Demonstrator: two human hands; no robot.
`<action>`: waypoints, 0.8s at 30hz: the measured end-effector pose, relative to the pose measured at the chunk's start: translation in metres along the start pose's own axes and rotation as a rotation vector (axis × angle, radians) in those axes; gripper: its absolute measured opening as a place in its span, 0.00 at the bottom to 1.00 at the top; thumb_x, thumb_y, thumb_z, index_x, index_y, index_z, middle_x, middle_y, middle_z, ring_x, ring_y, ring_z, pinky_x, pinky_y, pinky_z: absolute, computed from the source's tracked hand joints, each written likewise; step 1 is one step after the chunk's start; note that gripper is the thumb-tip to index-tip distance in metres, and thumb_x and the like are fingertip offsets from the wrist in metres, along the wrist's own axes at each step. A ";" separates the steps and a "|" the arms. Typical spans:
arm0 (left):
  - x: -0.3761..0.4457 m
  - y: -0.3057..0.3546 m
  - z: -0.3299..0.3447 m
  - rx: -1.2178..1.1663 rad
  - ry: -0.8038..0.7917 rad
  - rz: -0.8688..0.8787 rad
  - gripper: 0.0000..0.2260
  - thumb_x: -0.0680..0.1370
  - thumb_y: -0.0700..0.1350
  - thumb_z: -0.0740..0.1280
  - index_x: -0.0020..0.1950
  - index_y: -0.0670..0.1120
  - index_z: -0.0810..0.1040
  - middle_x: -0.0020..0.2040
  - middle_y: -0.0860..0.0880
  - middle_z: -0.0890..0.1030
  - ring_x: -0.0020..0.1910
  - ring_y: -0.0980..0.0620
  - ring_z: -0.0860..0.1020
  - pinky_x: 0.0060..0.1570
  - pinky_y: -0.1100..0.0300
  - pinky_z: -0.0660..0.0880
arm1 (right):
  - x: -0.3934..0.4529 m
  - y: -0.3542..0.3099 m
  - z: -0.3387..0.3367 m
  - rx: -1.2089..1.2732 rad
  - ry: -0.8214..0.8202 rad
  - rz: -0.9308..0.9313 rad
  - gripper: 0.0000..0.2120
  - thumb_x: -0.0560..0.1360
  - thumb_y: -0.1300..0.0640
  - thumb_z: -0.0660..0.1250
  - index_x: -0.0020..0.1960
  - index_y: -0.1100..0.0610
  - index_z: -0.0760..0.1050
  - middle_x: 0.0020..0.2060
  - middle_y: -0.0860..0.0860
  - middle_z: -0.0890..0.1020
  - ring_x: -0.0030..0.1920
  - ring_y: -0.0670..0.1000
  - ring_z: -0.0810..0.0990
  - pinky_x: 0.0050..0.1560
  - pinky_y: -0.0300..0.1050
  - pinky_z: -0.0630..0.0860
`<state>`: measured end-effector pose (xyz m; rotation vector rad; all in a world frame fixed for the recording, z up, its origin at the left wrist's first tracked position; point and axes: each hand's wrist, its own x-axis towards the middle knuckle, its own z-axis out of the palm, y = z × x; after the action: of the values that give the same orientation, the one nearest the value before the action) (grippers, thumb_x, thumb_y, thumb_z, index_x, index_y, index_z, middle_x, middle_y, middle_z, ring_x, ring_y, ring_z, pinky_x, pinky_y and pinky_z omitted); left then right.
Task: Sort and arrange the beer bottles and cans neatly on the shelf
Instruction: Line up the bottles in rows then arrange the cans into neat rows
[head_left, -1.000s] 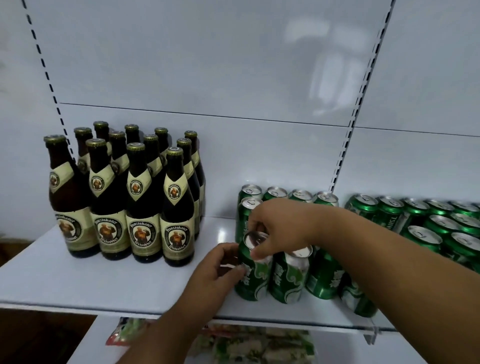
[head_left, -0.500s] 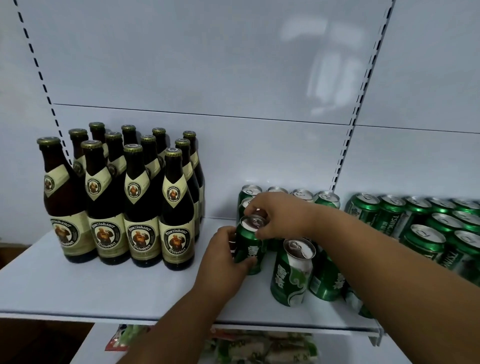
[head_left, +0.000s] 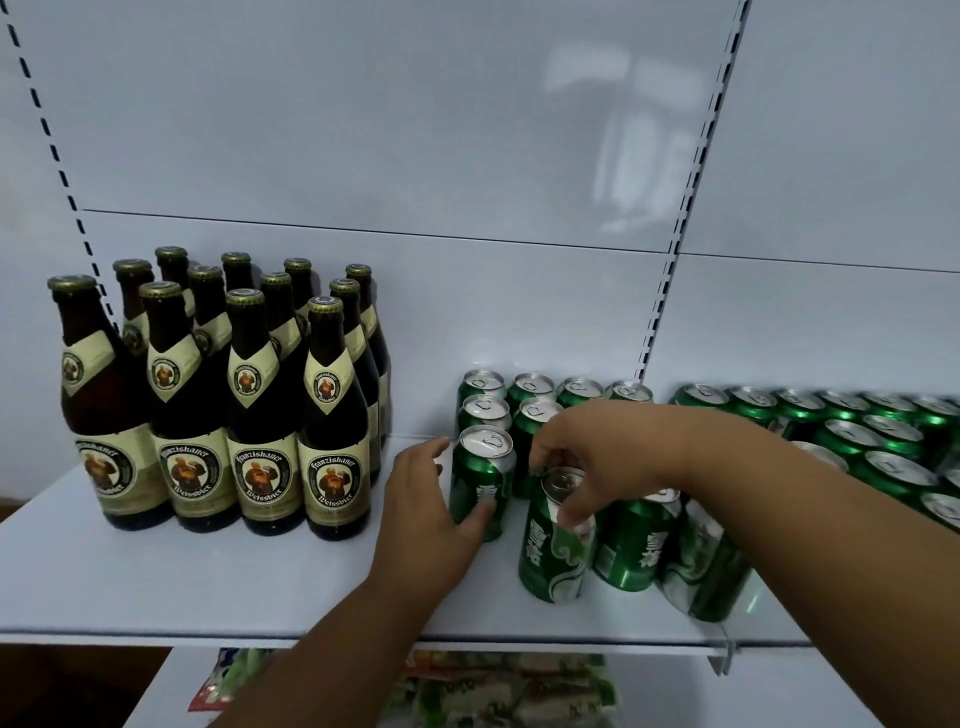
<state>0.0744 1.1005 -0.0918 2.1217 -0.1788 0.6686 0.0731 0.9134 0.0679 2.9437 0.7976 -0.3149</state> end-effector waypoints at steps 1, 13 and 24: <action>0.000 0.003 -0.002 0.025 0.043 0.094 0.28 0.71 0.48 0.76 0.68 0.48 0.69 0.62 0.53 0.71 0.61 0.53 0.71 0.62 0.58 0.70 | 0.002 0.000 0.000 -0.016 -0.005 0.003 0.28 0.67 0.41 0.76 0.64 0.44 0.73 0.54 0.43 0.78 0.52 0.48 0.77 0.54 0.48 0.77; 0.027 0.022 -0.020 0.302 -0.103 0.400 0.18 0.70 0.49 0.72 0.60 0.50 0.80 0.57 0.53 0.78 0.59 0.52 0.72 0.62 0.56 0.70 | 0.025 0.006 0.005 -0.020 0.131 -0.002 0.19 0.69 0.46 0.75 0.58 0.47 0.76 0.50 0.45 0.80 0.50 0.50 0.79 0.50 0.48 0.78; 0.055 0.039 -0.025 0.385 -0.320 0.436 0.23 0.73 0.56 0.71 0.67 0.53 0.73 0.61 0.56 0.73 0.60 0.54 0.67 0.60 0.60 0.66 | 0.025 0.018 0.005 0.158 0.146 0.070 0.21 0.65 0.49 0.79 0.55 0.48 0.76 0.49 0.45 0.80 0.49 0.49 0.78 0.52 0.48 0.76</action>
<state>0.0964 1.1032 -0.0234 2.5843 -0.7584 0.6429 0.1018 0.9098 0.0575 3.1650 0.7141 -0.1668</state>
